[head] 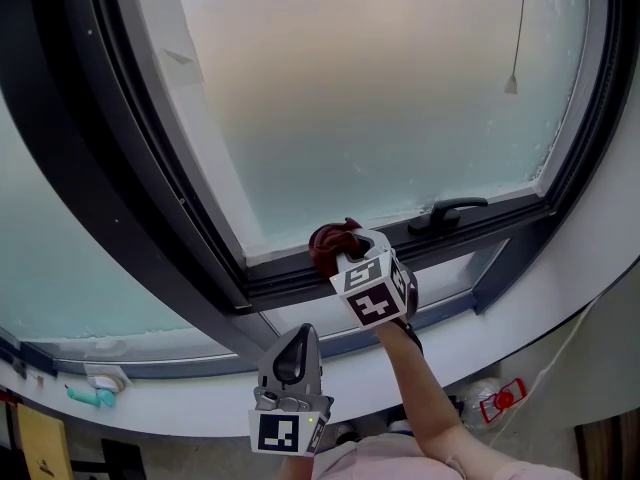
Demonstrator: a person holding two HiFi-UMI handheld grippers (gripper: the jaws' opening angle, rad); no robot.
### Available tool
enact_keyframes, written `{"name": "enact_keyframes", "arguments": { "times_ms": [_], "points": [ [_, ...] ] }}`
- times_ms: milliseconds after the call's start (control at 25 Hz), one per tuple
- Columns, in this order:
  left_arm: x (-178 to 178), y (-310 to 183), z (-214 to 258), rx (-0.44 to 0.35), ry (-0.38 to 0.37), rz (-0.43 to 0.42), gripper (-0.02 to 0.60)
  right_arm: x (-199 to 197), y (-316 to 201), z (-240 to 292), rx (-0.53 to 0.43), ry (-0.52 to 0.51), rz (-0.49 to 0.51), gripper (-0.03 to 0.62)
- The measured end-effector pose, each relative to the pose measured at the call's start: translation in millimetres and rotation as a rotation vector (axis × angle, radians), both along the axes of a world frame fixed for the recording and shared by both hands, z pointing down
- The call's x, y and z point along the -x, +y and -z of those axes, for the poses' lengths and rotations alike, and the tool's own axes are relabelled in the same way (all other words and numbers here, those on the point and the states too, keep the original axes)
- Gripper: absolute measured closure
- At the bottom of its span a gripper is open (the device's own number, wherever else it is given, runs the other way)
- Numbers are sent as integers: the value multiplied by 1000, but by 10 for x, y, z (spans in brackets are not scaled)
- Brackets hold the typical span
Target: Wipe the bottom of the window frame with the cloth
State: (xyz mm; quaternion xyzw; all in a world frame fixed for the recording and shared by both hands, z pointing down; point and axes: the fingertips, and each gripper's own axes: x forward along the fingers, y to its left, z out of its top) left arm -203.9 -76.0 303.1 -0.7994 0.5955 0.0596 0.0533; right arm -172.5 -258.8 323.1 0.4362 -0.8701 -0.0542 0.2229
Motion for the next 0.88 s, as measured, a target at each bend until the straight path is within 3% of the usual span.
{"name": "enact_keyframes", "arguments": {
  "times_ms": [880],
  "points": [
    [-105,-33,-38,15,17,-23,580,-474,-187,-15,29,-12,-74,537]
  ]
}}
